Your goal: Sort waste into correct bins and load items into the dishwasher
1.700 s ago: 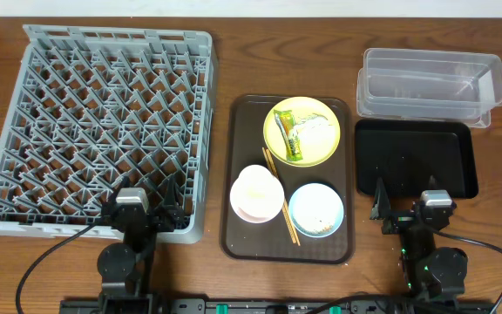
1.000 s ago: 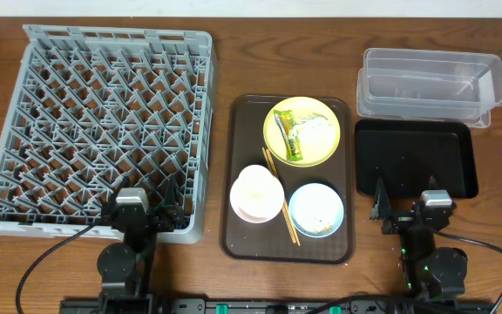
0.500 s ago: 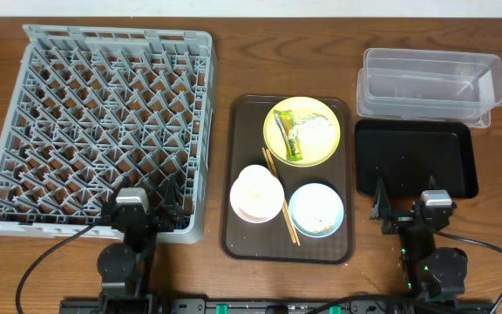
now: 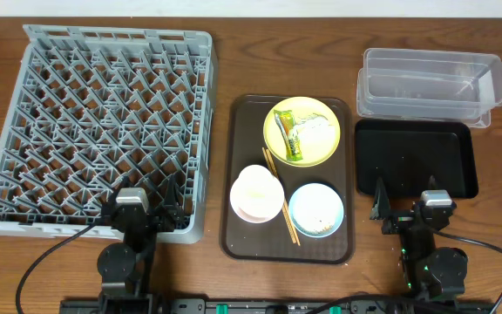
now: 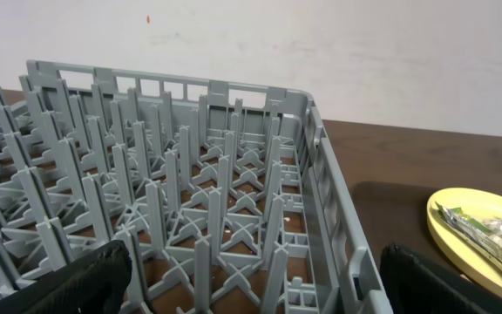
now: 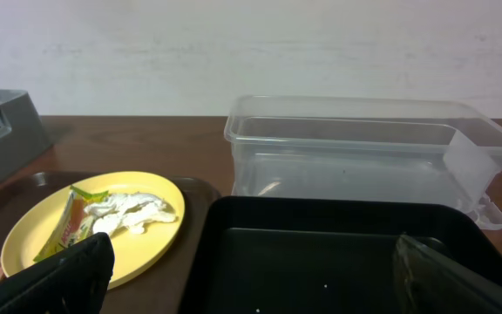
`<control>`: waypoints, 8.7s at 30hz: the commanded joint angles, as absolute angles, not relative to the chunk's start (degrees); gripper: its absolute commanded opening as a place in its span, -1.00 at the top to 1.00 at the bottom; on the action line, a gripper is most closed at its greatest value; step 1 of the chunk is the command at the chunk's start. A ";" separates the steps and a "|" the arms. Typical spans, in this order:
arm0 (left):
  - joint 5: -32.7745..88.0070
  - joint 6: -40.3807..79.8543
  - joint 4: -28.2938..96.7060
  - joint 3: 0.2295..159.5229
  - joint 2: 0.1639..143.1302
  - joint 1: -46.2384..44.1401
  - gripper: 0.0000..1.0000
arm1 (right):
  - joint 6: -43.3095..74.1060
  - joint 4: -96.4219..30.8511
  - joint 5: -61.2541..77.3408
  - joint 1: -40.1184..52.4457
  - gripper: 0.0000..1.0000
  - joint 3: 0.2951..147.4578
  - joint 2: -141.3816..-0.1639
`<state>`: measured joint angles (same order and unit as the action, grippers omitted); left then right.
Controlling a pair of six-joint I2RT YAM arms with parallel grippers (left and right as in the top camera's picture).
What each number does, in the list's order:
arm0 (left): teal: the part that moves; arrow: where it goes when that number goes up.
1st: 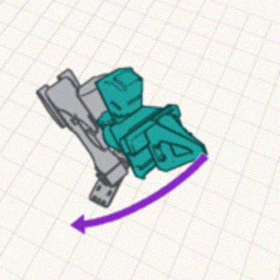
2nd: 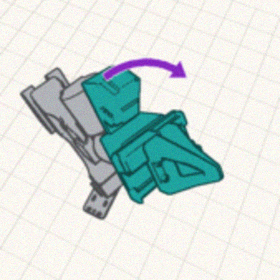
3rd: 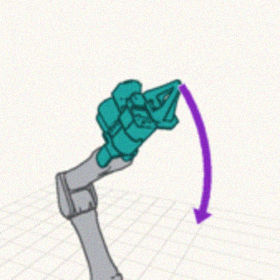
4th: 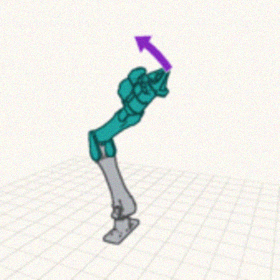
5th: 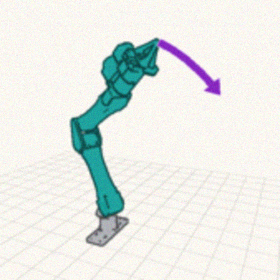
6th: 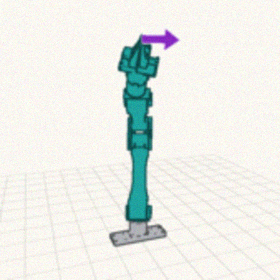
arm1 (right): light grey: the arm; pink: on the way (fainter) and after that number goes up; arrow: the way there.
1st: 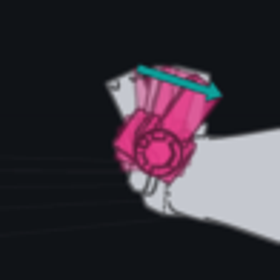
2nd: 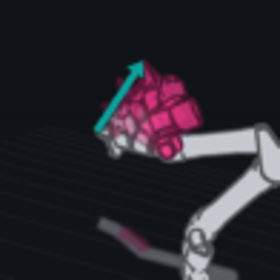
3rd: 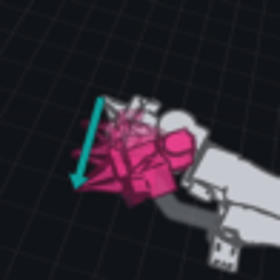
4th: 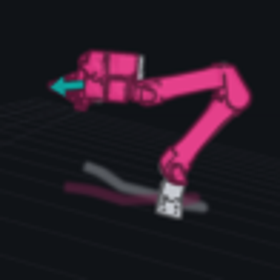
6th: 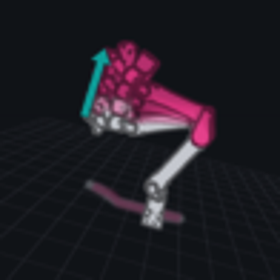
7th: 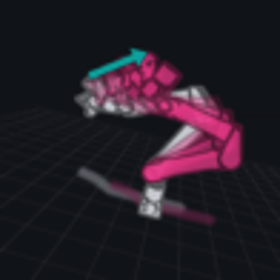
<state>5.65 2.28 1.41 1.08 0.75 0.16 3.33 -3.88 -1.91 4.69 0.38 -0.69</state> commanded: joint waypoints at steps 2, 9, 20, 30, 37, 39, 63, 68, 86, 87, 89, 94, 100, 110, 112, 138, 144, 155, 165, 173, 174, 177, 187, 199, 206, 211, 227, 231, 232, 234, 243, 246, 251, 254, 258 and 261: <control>7.05 1.52 3.40 0.25 0.30 0.08 -0.85 | 2.70 -4.12 -1.89 5.32 -0.99 0.32 -0.38; 7.05 1.52 3.40 0.25 0.30 0.08 -0.85 | 2.70 -4.12 -1.89 5.32 -0.99 0.32 -0.38; 7.01 1.50 3.40 0.25 0.30 0.08 -0.85 | 2.90 -3.77 -4.01 5.28 -0.99 0.32 -0.38; 6.83 1.56 4.78 1.61 1.34 0.08 -0.86 | 10.26 -3.60 -5.13 5.26 -0.98 2.37 -1.17; 6.87 1.83 14.66 12.43 10.11 0.08 -0.86 | 10.20 -11.81 -5.58 5.26 -0.99 12.84 -10.81; 6.85 2.83 20.67 19.40 16.25 0.08 -0.86 | 10.20 -13.34 -4.84 5.28 -0.98 19.11 -19.35; 7.09 2.83 44.88 45.74 41.80 0.08 -0.86 | 6.26 -30.50 19.81 5.96 -0.84 58.65 -67.66; 7.09 2.83 44.84 45.74 41.80 0.08 -0.86 | 9.39 -33.98 12.12 10.92 -0.81 66.02 -73.43; 7.07 2.83 44.77 45.71 41.80 0.08 -0.86 | 16.23 -34.70 8.14 26.41 -0.31 79.40 -107.66; 7.07 2.83 44.77 45.71 41.80 0.08 -0.86 | 17.41 -34.70 6.87 26.79 -0.31 79.40 -108.97; 7.07 2.83 44.77 45.71 41.80 0.08 -0.86 | 19.59 -34.79 4.82 27.42 -0.34 79.40 -111.07; 7.07 2.83 44.77 45.71 41.80 0.08 -0.85 | 22.68 -34.46 2.81 28.62 -0.20 79.40 -115.22; 7.07 2.83 44.77 45.71 41.80 0.08 -0.86 | 23.35 -34.89 2.81 29.36 0.21 79.40 -116.68; 7.07 2.83 44.80 45.71 41.80 0.08 -0.86 | 23.55 -36.29 3.68 29.50 0.97 79.59 -113.95; 7.07 2.83 44.77 45.71 41.80 0.08 -0.86 | 23.07 -36.49 3.53 29.08 0.98 79.77 -111.28; 7.05 2.81 44.80 45.71 41.80 0.08 -0.86 | 54.63 -51.48 -13.10 3.99 0.98 68.49 -92.62; 7.05 2.81 44.80 45.71 41.80 0.08 -0.86 | 47.53 -45.87 -12.08 4.05 0.98 68.40 -91.94; 7.05 2.83 44.80 45.71 41.82 0.08 -0.86 | 40.49 -21.06 -18.09 3.79 0.97 68.60 -90.21; 7.05 2.81 44.80 45.71 41.80 0.08 -0.86 | 33.23 -11.40 -22.06 2.20 0.88 68.60 -97.76; 7.05 2.83 44.80 45.71 41.82 0.08 -0.86 | 22.87 -5.78 -17.74 2.13 0.10 68.69 -99.20; 7.05 2.81 44.80 45.71 41.80 0.08 -0.85 | 21.78 -5.39 -16.36 2.20 0.07 68.75 -98.52; 7.05 2.83 44.80 45.71 41.80 0.08 -0.86 | 19.18 -5.34 -9.56 3.11 0.08 69.17 -94.85; 7.05 2.83 44.80 45.71 41.80 0.08 -0.86 | 11.05 -15.33 5.34 14.06 -0.23 69.14 -92.33; 7.07 2.83 44.99 45.71 41.80 0.08 -0.86 | 13.80 -13.61 0.89 19.90 -0.39 69.14 -108.81; 7.07 2.81 44.97 45.71 41.80 0.08 -0.86 | 15.86 -12.93 1.13 20.14 -0.36 69.14 -114.17; 7.07 2.81 44.97 45.71 41.80 0.08 -0.85 | 15.84 -13.91 1.13 20.32 0.60 69.17 -113.86; 7.07 2.83 44.97 45.71 41.82 0.08 -0.86 | 15.86 -10.83 -16.16 7.62 0.85 69.32 -92.18; 7.07 2.83 44.97 45.71 41.82 0.08 -0.86 | 16.12 -8.03 -16.29 2.61 0.76 69.32 -93.08; 7.07 2.83 44.97 45.71 41.80 0.08 -0.86 | 16.49 -7.62 -16.32 1.37 0.74 69.32 -93.71; 7.07 2.83 44.95 45.71 41.80 0.08 -0.85 | 17.04 -6.85 -16.29 -0.51 0.61 69.32 -95.07; 7.07 2.83 44.95 45.71 41.80 0.08 -0.86 | 12.80 -5.13 -12.43 -3.33 -0.25 69.34 -96.38; 7.07 2.83 44.97 45.71 41.80 0.08 -0.86 | 12.10 -7.27 -9.54 -3.03 -0.25 69.34 -92.18; 7.07 2.83 44.97 45.71 41.80 0.08 -0.86 | 12.12 -21.89 4.62 -2.02 -0.36 69.34 -82.81; 7.07 2.83 44.97 45.71 41.82 0.08 -0.86 | 11.77 -32.40 14.02 -0.40 -0.46 69.32 -79.53; 7.07 2.83 44.99 45.71 41.80 0.08 -0.86 | 11.05 -49.69 18.46 4.97 -0.54 69.21 -78.76; 7.07 2.83 44.99 45.71 41.82 0.08 -0.86 | 10.37 -55.55 18.24 10.04 -0.50 68.05 -78.87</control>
